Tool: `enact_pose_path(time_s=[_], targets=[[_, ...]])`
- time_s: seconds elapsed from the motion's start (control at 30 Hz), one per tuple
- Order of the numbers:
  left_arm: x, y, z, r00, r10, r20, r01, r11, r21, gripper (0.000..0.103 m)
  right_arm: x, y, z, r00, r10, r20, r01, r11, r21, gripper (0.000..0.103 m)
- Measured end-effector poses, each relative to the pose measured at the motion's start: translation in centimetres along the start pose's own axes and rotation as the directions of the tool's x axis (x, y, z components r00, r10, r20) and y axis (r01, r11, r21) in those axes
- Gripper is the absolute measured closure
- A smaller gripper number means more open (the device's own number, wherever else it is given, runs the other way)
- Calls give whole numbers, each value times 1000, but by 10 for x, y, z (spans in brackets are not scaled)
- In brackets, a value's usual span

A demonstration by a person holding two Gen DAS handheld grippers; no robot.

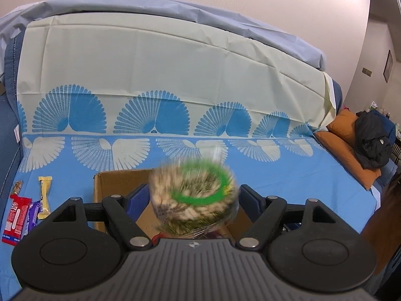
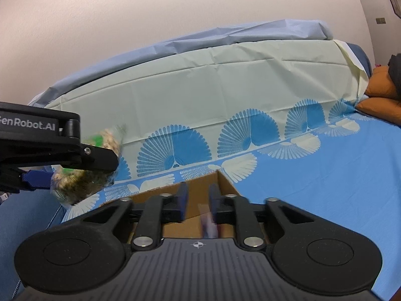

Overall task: Organize snacks
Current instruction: 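Open both grippers to drop the tube and nut pack into the box, then move both grippers back to the loose snacks beside the box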

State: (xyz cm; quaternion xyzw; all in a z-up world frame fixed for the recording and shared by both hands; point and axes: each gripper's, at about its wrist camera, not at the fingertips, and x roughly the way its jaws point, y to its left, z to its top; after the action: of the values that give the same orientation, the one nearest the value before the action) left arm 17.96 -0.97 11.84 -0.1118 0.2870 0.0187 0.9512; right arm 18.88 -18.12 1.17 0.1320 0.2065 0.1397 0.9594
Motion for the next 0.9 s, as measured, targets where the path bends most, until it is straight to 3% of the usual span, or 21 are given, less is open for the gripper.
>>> enact_pose_path(time_s=[0.3,0.4,0.47,0.57,0.7,0.9], targets=[[-14,0,-4,999,11,36,-12,1000,22,22,1,0,-2,1000,-11,0,11,1000,-7,65],[-26,1,-9,998,-8,70,4,999,48,39,1,1,-4,1000,-8,-1,8,1000,-14,63],[-35,7,-14,996,-48,74,44,998,53,60,2,4,-5,1000,3,-6,-3,1000,-26,60],[-54,20,-25,994,-77,79,73,996,53,81,2,9,-9,1000,24,-6,-24,999,-45,57],[-80,46,-45,994,-75,79,72,997,38,86,-1,18,-15,998,61,-10,-62,995,-74,56],[-106,101,-81,997,17,73,-17,1000,-9,86,-11,30,-26,992,126,-31,-128,988,-86,56]])
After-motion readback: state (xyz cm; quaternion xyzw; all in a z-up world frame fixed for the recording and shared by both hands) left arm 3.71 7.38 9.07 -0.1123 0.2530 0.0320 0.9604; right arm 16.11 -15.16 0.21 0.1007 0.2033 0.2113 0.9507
